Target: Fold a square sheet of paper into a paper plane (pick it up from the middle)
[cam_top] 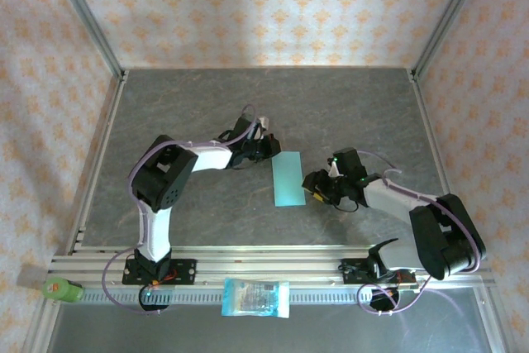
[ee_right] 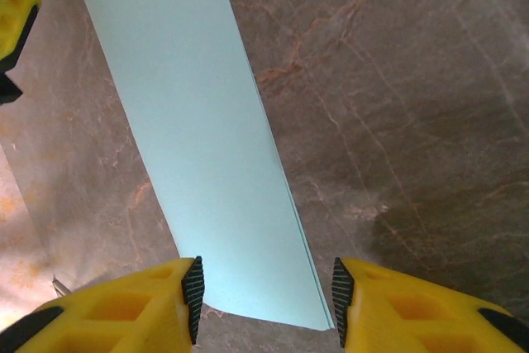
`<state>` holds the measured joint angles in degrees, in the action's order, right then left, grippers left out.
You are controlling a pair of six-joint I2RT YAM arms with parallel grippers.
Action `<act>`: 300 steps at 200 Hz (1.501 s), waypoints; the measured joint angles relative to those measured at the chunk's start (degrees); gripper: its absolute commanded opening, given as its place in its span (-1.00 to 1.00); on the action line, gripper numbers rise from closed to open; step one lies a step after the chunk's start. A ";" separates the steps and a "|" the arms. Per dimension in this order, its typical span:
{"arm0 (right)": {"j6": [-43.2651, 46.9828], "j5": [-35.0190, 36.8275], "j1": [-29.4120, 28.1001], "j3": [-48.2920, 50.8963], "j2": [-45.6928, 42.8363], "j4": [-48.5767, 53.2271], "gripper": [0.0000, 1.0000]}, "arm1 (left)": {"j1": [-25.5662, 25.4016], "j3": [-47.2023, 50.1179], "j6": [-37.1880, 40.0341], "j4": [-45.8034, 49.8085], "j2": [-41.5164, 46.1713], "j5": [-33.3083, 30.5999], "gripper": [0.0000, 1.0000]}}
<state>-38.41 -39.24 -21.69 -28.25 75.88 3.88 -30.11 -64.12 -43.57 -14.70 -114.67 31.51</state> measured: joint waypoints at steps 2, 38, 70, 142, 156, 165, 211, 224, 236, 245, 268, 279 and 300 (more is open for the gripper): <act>0.11 -0.02 0.00 0.00 0.00 0.09 -0.06 | 0.00 -0.22 0.04 0.22 -0.24 0.13 -0.80; 0.33 -1.20 0.00 0.20 0.00 0.85 -0.02 | 0.00 -4.15 0.52 3.39 -3.54 1.60 -0.81; 0.33 -3.37 -0.02 0.46 0.15 0.85 -0.01 | 0.00 -4.83 1.66 6.01 -4.63 1.40 -0.82; 0.22 -5.88 -1.14 0.50 2.71 0.15 -0.07 | 0.00 -4.28 3.13 5.35 -4.61 1.07 -0.81; -0.17 -6.29 -1.16 0.48 2.95 -0.61 -0.19 | 0.00 -4.15 3.13 5.07 -4.61 1.07 -0.81; -0.46 -6.73 -1.14 0.39 3.04 -1.33 -0.27 | 0.00 -4.07 3.13 4.90 -4.61 1.09 -0.81; -1.46 -7.58 -1.09 -0.61 4.46 -5.27 -0.33 | 0.00 -4.07 3.15 4.83 -4.61 1.29 -0.81; -1.55 -7.93 -0.92 -0.85 5.09 -6.49 -0.33 | 0.00 -4.07 3.15 4.81 -4.61 1.29 -0.81; -1.64 -8.57 -0.42 -0.92 5.81 -7.76 -0.35 | 0.02 -4.07 3.15 4.81 -4.61 1.31 -0.81; -1.64 -9.01 0.04 -0.98 6.45 -8.63 -0.39 | 0.00 -4.07 3.17 4.81 -4.61 1.31 -0.81; -1.64 -10.69 1.01 -1.68 8.57 -10.38 -0.47 | 0.02 -4.07 3.15 4.79 -4.61 1.51 -0.81; -1.40 -11.34 1.27 -2.32 9.66 -10.86 -0.47 | 0.02 -4.07 3.15 4.74 -4.61 1.57 -0.81; -0.68 -12.15 1.51 -3.69 11.69 -11.08 -0.47 | 0.00 -4.07 3.15 4.63 -4.61 1.77 -0.81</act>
<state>-39.09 -51.40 -20.18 -31.94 87.57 -7.20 -30.11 -68.18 -40.42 -10.07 -119.28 33.28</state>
